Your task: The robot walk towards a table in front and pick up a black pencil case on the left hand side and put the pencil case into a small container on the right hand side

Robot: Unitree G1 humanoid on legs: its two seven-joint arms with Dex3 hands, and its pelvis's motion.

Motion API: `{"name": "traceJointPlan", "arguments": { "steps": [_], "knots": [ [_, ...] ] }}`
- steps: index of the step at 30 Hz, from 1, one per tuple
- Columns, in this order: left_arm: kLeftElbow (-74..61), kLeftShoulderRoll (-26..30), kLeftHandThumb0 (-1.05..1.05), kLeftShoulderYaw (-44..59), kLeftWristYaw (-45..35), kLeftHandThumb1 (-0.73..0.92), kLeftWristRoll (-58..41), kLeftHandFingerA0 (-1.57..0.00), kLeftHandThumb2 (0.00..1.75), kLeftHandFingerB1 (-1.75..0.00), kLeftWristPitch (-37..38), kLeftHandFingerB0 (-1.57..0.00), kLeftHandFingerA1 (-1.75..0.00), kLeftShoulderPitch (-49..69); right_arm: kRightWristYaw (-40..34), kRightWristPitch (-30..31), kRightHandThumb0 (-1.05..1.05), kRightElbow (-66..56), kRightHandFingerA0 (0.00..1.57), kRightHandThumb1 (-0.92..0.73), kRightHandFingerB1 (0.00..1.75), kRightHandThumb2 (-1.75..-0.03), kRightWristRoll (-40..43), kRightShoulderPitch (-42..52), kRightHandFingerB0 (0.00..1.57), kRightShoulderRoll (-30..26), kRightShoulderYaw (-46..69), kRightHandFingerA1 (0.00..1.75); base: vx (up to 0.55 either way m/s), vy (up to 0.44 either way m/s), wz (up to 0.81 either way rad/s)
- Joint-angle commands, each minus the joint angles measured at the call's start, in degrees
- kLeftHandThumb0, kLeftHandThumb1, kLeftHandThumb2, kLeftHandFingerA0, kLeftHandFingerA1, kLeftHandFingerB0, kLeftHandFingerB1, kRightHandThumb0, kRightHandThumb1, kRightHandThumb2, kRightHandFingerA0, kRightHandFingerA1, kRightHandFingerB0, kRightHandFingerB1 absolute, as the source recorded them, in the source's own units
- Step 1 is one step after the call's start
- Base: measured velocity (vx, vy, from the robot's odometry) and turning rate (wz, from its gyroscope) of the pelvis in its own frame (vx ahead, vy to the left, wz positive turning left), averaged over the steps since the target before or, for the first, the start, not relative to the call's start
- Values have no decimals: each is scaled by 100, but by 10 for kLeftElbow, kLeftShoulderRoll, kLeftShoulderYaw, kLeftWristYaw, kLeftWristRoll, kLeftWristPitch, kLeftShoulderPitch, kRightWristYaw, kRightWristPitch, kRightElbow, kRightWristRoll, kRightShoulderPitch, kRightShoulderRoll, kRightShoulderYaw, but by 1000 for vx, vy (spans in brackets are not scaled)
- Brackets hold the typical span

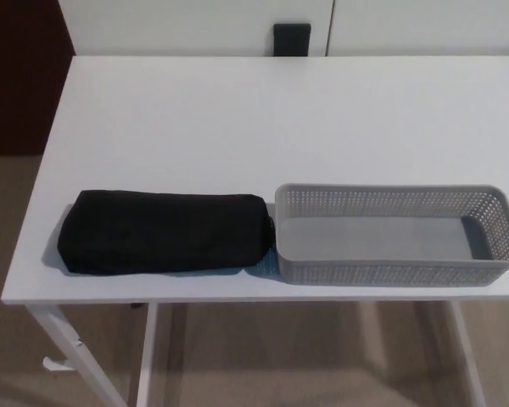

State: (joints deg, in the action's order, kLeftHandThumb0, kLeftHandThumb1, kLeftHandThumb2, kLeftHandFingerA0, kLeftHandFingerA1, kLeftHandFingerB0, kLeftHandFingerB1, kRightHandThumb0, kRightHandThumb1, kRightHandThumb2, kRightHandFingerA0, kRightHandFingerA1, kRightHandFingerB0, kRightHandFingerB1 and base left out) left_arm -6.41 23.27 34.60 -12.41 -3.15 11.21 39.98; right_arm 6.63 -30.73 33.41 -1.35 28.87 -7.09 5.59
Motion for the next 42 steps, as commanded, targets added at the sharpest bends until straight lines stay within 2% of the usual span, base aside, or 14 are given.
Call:
{"name": "traceJointPlan", "arguments": {
  "steps": [1, 2, 6, 7, 12, 13, 18, 21, 22, 23, 24, 36, 37, 42],
  "knots": [
    [-245, -3, -69, 17, 21, 43, -5, -2, 62, -19, 12, 0, -21, -33, 1, 22, -49, 8, 55, -52, 39, -55, 22, -21, 29, -9, 17, 50, 0, 0, 0],
    [-268, 22, -66, -26, -1, 41, -31, 0, 73, 0, -8, 0, -4, -87, 3, 32, -50, -9, 55, -52, 39, -55, 24, -15, 29, -6, 15, 51, 0, 0, 0],
    [-262, 66, -54, -93, -49, 45, -50, 0, 54, -8, -39, 0, -16, -192, 1, 26, -49, 2, 54, -52, 39, -55, 23, -23, 30, -5, 15, 49, 0, 0, 0],
    [-258, 83, -53, -121, -63, 35, -34, 0, 73, -10, -54, 0, -16, -232, 1, 30, -50, -10, 54, -51, 40, -55, 22, -18, 29, -5, 14, 51, 7, -10, 6],
    [-177, 131, -52, -243, -123, 33, 26, 0, 74, -14, -129, 0, -23, -409, -3, 38, -47, -31, 52, -54, 39, -56, 16, -11, 28, -2, 10, 52, 0, 0, 0],
    [-159, 133, -57, -266, -131, 42, 44, 0, 53, -14, -139, 0, -26, -436, -7, 39, -49, -37, 49, -55, 39, -56, 8, -7, 28, -5, 8, 52, 0, 0, 0],
    [-56, 141, -53, -380, -163, 35, 140, 0, 72, -10, -171, 0, -13, -546, -8, 38, -56, -23, 52, -51, 41, -55, 4, -16, 30, -8, 8, 55, 0, 0, 0],
    [-14, 144, -56, -437, -173, 36, 186, 0, 71, -5, -189, 0, -8, -594, -5, 31, -57, -25, 52, -41, 50, -76, 15, -19, 27, -3, 13, 61, 0, 0, 0],
    [-4, 145, -56, -449, -174, 37, 187, 0, 71, -4, -191, 0, -7, -604, -1, 27, -49, -20, 56, -51, 42, -54, 21, -23, 30, -2, 15, 54, 0, 0, 0],
    [4, 146, -56, -461, -175, 37, 192, 0, 72, -4, -195, 0, -7, -616, 2, 30, -54, -27, 52, -40, 51, -76, 25, -21, 27, -1, 15, 62, 0, 0, 0],
    [7, 148, -56, -473, -181, 37, 202, 0, 71, -2, -200, 0, -4, -625, -1, 40, -52, -35, 55, -51, 40, -55, 18, -19, 30, -4, 14, 53, 0, 0, 0],
    [85, 174, -58, -615, -211, 38, 329, 0, 74, -1, -223, 0, 0, -714, -1, 69, -41, -63, 54, -52, 40, -56, 32, -22, 28, 1, 21, 50, 0, 0, 0],
    [86, 179, -58, -624, -216, 38, 337, 0, 75, -3, -225, 0, 0, -717, 3, 72, -47, -66, 51, -40, 48, -71, 38, -22, 25, 2, 23, 58, 0, 0, 0],
    [86, 186, -62, -653, -236, 39, 364, 0, 77, -1, -233, 0, 0, -734, 4, 82, -42, -67, 52, -52, 39, -56, 39, -25, 29, 3, 26, 51, 0, 0, 0]
  ]
}}
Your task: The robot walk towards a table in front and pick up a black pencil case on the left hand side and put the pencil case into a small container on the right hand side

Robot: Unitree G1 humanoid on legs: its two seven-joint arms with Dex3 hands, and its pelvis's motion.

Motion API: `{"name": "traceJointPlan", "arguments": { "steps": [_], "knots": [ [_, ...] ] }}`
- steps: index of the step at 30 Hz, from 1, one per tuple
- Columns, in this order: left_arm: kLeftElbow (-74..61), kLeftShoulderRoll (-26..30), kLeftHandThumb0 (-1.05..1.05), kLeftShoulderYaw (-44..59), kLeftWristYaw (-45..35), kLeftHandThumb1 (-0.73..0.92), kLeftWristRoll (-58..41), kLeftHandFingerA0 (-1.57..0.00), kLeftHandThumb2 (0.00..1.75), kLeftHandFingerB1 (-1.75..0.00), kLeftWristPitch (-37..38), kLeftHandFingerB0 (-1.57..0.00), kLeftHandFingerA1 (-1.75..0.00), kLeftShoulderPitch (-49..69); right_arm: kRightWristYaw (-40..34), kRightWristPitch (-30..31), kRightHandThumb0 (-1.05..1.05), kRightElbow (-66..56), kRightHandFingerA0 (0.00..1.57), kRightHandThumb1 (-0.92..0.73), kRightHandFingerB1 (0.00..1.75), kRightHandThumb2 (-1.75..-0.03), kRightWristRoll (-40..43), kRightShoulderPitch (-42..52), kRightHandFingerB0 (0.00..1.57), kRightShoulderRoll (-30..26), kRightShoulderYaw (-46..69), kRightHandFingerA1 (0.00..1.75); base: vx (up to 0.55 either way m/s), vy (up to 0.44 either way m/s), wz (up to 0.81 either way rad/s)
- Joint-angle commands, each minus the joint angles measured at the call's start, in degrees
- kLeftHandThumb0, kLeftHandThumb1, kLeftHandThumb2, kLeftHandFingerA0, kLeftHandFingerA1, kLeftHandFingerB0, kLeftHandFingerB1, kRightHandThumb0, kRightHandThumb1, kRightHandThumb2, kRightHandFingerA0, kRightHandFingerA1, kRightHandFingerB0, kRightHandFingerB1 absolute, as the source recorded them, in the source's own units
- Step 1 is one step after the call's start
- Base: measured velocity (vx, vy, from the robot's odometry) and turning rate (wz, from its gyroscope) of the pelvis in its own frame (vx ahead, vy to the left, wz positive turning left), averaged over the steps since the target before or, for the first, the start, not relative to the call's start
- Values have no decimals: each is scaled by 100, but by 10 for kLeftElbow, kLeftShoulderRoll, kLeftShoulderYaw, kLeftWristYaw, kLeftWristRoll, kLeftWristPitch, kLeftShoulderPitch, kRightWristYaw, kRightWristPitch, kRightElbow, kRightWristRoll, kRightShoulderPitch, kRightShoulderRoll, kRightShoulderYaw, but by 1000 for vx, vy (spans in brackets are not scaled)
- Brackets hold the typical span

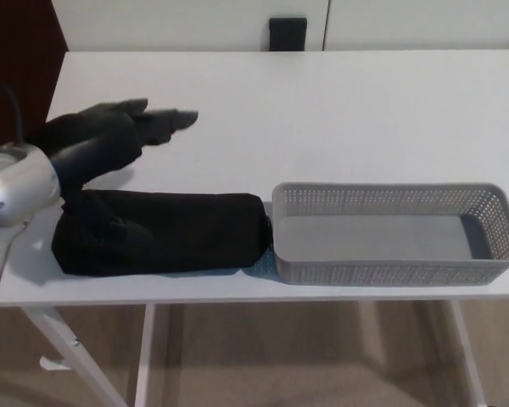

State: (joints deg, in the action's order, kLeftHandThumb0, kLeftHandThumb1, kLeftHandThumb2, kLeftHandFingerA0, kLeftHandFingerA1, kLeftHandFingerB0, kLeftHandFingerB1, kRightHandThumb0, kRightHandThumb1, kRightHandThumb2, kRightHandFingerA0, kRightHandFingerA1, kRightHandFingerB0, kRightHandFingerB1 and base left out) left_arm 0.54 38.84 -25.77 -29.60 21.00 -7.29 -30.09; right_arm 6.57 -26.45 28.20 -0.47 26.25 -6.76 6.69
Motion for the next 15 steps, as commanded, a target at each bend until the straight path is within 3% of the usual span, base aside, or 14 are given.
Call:
{"name": "traceJointPlan", "arguments": {
  "steps": [1, 6, 11, 15],
  "knots": [
    [15, 33, -62, -54, -70, 39, 128, 0, 77, -1, -47, 0, 0, -36, 5, 40, -42, -14, 52, -52, 39, -56, 31, 1, 29, 0, 15, 51, 0, 0, 0],
    [10, 28, -64, -70, -100, 39, 134, 0, 79, -2, -58, 0, 0, -55, -1, 51, -44, -19, 46, -53, 38, -55, 17, -3, 29, -5, 13, 51, 0, 0, 0],
    [7, 16, -65, -77, -108, 39, 146, 0, 80, -3, -63, 0, 0, -53, 5, 50, -43, -14, 54, -52, 40, -55, 28, -2, 30, 0, 16, 51, 0, 0, 0],
    [2, 1, -65, -79, -110, 39, 161, 0, 80, -2, -71, 0, 0, -45, 5, 51, -42, -16, 51, -52, 39, -55, 27, 2, 30, 0, 16, 51, 0, 0, 0]
  ]
}}
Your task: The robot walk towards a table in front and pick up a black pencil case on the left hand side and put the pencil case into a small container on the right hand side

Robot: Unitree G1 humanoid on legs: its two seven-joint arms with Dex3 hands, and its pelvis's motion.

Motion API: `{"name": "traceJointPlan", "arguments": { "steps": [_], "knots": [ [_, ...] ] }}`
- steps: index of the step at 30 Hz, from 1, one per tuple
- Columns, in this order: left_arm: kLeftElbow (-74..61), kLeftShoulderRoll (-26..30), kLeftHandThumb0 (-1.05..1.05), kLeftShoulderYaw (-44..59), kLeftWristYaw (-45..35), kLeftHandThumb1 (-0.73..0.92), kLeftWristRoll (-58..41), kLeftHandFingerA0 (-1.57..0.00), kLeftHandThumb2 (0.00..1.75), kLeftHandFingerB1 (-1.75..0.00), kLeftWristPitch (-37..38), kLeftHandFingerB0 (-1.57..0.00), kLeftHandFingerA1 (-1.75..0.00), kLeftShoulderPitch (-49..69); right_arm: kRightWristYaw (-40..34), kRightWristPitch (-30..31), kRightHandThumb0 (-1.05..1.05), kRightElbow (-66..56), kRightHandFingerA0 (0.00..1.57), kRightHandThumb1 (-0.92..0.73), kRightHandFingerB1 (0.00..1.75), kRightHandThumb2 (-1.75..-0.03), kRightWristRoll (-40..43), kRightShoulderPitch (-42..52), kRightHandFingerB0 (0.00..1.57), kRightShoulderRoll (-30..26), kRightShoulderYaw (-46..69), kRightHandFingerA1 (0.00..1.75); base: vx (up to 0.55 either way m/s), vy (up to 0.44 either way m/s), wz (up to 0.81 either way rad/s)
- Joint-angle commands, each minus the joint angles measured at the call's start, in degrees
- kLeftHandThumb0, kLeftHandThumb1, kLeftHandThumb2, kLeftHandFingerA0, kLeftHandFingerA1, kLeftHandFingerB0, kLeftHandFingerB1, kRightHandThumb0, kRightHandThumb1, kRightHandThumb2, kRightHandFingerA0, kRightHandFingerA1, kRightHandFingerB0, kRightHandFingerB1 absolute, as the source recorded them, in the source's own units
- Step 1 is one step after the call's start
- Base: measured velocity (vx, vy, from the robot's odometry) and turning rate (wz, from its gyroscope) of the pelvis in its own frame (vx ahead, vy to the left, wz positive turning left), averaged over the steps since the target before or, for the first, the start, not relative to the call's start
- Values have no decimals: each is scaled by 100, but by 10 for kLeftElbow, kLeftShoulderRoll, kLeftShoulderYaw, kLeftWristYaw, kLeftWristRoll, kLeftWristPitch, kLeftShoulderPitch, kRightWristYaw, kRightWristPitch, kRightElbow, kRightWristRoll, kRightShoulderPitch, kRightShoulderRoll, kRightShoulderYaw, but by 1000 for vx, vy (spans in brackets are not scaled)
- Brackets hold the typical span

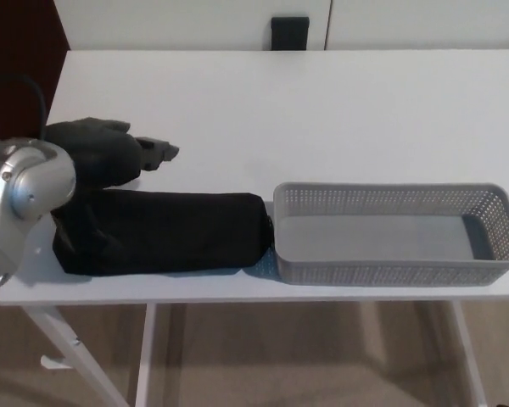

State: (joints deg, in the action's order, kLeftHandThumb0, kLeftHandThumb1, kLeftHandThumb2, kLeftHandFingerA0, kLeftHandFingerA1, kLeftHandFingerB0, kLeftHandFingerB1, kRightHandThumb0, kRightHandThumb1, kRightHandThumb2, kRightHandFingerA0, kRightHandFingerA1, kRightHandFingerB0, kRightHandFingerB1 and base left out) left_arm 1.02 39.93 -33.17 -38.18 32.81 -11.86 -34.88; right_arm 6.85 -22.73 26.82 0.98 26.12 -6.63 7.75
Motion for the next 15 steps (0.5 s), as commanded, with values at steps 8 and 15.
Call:
{"name": "traceJointPlan", "arguments": {
  "steps": [8, 15],
  "knots": [
    [6, -52, -64, -11, -18, 39, 70, 0, 80, -3, -30, 0, 0, 14, 0, 29, -42, -4, 54, -52, 39, -55, 15, -4, 31, -1, 4, 52, 0, 0, 0],
    [31, -82, -63, -24, 4, 38, 103, 0, 79, -5, -24, 0, 0, 28, 4, 38, -40, -3, 53, -50, 40, -55, 14, -2, 31, -1, 0, 49, 0, 0, 0]
  ]
}}
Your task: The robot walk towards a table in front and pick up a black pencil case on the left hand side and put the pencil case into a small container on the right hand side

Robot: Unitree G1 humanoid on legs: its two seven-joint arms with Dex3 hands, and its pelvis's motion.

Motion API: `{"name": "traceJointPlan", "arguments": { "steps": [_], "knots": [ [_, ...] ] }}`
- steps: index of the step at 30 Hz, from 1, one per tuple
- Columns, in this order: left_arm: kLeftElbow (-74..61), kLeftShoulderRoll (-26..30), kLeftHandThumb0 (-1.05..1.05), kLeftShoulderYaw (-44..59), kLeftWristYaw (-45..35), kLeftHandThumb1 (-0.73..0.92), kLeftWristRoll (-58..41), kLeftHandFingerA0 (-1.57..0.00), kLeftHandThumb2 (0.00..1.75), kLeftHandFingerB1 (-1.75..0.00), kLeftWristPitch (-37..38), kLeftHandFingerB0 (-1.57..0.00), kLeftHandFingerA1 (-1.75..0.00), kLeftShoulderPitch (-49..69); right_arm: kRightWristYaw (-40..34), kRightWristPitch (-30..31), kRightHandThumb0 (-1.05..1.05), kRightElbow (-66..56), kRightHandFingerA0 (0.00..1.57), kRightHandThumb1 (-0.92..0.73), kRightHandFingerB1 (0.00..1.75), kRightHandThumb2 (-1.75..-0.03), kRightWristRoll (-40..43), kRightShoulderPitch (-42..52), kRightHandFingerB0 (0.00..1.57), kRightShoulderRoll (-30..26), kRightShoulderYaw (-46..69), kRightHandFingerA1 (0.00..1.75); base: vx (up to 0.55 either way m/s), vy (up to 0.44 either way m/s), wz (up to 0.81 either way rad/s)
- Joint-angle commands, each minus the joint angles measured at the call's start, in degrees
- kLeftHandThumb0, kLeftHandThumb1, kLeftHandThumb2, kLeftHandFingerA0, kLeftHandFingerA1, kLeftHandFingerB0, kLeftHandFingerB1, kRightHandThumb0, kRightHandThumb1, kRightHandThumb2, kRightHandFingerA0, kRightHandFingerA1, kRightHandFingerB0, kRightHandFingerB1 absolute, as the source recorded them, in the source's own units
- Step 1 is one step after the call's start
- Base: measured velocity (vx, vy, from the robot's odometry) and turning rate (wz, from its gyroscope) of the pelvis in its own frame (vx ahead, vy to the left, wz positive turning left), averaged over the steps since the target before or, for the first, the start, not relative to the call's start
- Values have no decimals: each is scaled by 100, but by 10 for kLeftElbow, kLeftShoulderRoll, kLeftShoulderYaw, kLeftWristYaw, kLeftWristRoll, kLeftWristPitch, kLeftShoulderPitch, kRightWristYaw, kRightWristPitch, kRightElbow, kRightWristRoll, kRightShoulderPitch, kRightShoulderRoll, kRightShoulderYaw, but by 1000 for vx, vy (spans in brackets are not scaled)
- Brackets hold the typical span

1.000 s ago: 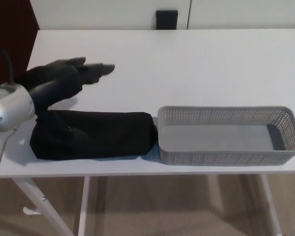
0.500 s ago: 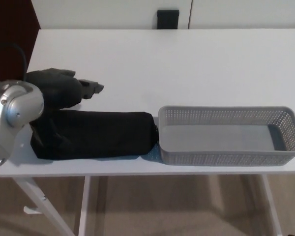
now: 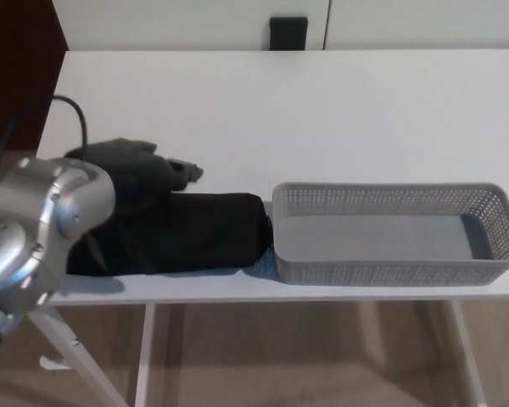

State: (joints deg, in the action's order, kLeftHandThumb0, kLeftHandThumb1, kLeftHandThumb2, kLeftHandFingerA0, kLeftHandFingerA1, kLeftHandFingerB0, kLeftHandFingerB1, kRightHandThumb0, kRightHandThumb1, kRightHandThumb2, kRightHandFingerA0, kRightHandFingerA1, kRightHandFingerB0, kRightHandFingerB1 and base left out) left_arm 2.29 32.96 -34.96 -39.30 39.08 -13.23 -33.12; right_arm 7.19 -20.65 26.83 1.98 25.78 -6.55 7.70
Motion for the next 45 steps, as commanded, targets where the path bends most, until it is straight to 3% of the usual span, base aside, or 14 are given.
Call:
{"name": "traceJointPlan", "arguments": {
  "steps": [1, 21, 23, 24, 25, 26, 27, 28, 30, 33, 34, 38, 39, 45],
  "knots": [
    [26, -16, -65, -8, 22, 39, 43, 0, 80, -3, -8, 0, 0, 13, -1, 19, -42, -4, 54, -51, 40, -55, 1, 1, 31, -3, -1, 49, 0, 0, 0],
    [175, -70, -64, -18, 112, 39, 94, 0, 79, -6, 3, 0, 0, 27, -5, 14, -44, -12, 54, -51, 40, -55, -11, 2, 30, -6, -10, 50, 0, 0, 0],
    [182, -73, -58, -22, 130, 34, 99, 0, 78, -16, 8, 0, -12, 32, -3, 14, -42, -9, 54, -51, 40, -55, -6, -2, 31, -3, -9, 50, 0, 0, 0],
    [184, -74, -57, -25, 147, 45, 106, -17, 55, -21, 14, 0, -31, 37, -4, 15, -44, -8, 54, -50, 39, -55, -6, -4, 31, -4, -9, 49, 0, 0, 0],
    [184, -74, -57, -29, 165, 45, 112, -17, 55, -21, 20, 0, -31, 42, -4, 15, -44, -6, 54, -50, 39, -55, -7, -6, 31, -5, -9, 49, 0, 0, 0],
    [188, -76, -49, -29, 175, 40, 108, -37, 76, -23, 28, -2, -54, 44, -4, 19, -44, -6, 54, -50, 39, -55, -7, -10, 31, -5, -9, 48, 0, 0, 0],
    [195, -81, -40, -27, 184, 57, 106, -56, 65, -30, 31, -10, -88, 44, -3, 22, -43, -8, 54, -50, 39, -55, -5, -12, 31, -5, -8, 49, 0, 0, 0],
    [201, -86, -32, -25, 198, 71, 102, -66, 62, -34, 40, -43, -121, 46, -5, 25, -44, -12, 55, -50, 39, -55, -5, -12, 31, -5, -8, 48, 0, 0, 0],
    [209, -91, -32, -19, 235, 73, 93, -72, 62, -40, 66, -59, -111, 53, -8, 29, -44, -16, 55, -50, 39, -54, -10, -12, 32, -7, -8, 48, 0, 0, 0],
    [220, -91, -33, -12, 286, 76, 90, -68, 65, -43, 100, -59, -133, 58, -12, 30, -46, -18, 57, -49, 40, -54, -14, -20, 33, -9, -9, 49, 0, 0, 0],
    [221, -92, -33, -9, 302, 80, 89, -62, 66, -48, 109, -64, -150, 61, -13, 30, -53, -18, 53, -40, 49, -73, -15, -21, 29, -9, -9, 57, 0, 0, 0],
    [209, -95, -30, 2, 331, 78, 84, -65, 66, -45, 128, -61, -141, 71, -9, 22, -47, -14, 57, -50, 40, -54, -15, -23, 32, -12, -9, 48, 0, 0, 0],
    [209, -94, -28, 2, 334, 77, 84, -63, 65, -49, 132, -65, -144, 72, -10, 21, -55, -14, 52, -40, 50, -74, -17, -22, 30, -13, -10, 57, 0, 0, 0],
    [188, -92, -27, 11, 337, 76, 80, -63, 64, -51, 145, -65, -148, 86, -10, 12, -53, -10, 50, -41, 50, -77, -28, -21, 30, -18, -16, 58, 0, 0, 0]
  ]
}}
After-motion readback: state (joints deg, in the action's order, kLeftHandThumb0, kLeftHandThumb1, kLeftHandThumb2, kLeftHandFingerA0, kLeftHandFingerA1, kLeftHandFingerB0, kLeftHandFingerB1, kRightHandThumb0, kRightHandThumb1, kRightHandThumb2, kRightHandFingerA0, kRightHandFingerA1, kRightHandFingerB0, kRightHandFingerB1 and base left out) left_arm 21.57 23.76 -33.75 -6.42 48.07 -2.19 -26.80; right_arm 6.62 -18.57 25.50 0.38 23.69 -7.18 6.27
